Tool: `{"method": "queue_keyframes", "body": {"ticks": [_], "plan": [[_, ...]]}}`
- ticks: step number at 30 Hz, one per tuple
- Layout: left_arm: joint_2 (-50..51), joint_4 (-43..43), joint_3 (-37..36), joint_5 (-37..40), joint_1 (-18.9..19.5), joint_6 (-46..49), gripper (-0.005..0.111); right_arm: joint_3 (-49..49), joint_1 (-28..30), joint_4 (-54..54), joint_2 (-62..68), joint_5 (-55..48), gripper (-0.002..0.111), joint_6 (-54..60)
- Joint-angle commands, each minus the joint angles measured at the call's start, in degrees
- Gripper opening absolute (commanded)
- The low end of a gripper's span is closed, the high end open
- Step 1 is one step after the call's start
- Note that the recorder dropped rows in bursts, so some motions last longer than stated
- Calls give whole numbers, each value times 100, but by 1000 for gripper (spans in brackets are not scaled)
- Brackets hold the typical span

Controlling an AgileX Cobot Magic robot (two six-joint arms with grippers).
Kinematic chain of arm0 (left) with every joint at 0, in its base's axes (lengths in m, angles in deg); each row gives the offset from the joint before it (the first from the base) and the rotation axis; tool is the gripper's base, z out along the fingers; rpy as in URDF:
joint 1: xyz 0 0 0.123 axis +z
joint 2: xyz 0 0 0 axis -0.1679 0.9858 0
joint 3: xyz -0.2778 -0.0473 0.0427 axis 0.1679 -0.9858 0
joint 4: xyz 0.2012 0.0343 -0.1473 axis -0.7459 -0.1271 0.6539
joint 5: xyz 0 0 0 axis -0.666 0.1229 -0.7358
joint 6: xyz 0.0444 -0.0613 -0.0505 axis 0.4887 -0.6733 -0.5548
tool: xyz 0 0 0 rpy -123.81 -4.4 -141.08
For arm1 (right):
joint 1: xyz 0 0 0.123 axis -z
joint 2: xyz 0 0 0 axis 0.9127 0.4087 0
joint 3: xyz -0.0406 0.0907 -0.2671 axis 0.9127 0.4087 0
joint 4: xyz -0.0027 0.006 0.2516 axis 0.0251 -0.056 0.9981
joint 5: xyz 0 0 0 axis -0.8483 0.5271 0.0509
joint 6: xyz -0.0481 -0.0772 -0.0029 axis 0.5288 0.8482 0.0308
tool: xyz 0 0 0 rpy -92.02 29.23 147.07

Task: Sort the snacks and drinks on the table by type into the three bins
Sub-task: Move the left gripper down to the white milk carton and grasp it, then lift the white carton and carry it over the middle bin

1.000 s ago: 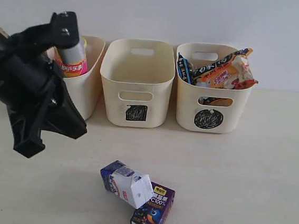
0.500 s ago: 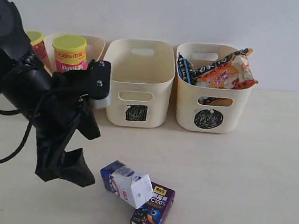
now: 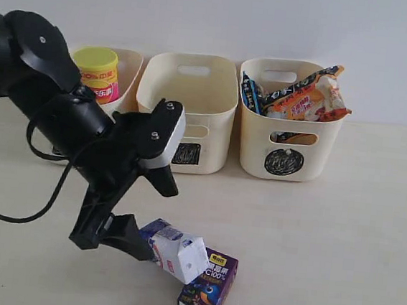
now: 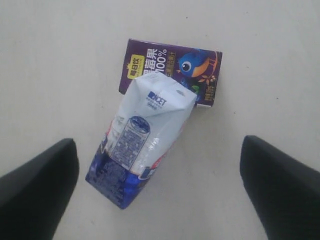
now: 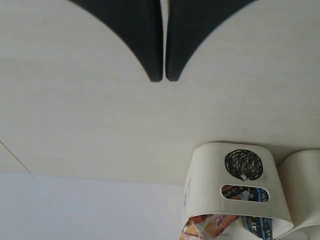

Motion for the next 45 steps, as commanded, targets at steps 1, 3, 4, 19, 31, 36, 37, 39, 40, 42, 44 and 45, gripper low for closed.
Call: {"method": "queue_keyframes", "body": {"ticks": [1,3,4,19,31,36,37,39,40,42,44,45], "plan": [[323,80,229,285,-34,39,81,26,16,-13,-35,31,0,11],[439,68,292,364,-34,39,81,26,16,-13,-35,31,0,11],[499,68,323,401,-34,39,81,26,16,-13,-35,31,0,11],[1114,-68,424,-207,-433,251,81,26,16,-13,-35,31,0,11],[1518,-560,636,-213,-433,227,37,26,16,-13,-35,31,0,11],[1486,-788,636,-189,-433,135,4,26,16,-13,-35,31,0,11],[1462,-788,636,-189,-433,123,4,26,16,-13,-35,31,0,11],[1361,-788,636,-189,-433,81,4,26,16,-13,-35,31,0,11],[1284,-788,636,-189,-433,48,4,26,16,-13,-35,31,0,11],[1119,-777,636,-201,-433,-33,4,26,16,-13,-35,31,0,11],[900,-764,636,-185,-433,-113,4,26,16,-13,-35,31,0,11],[783,-736,636,-185,-433,-188,4,26,16,-13,-35,31,0,11]]}}
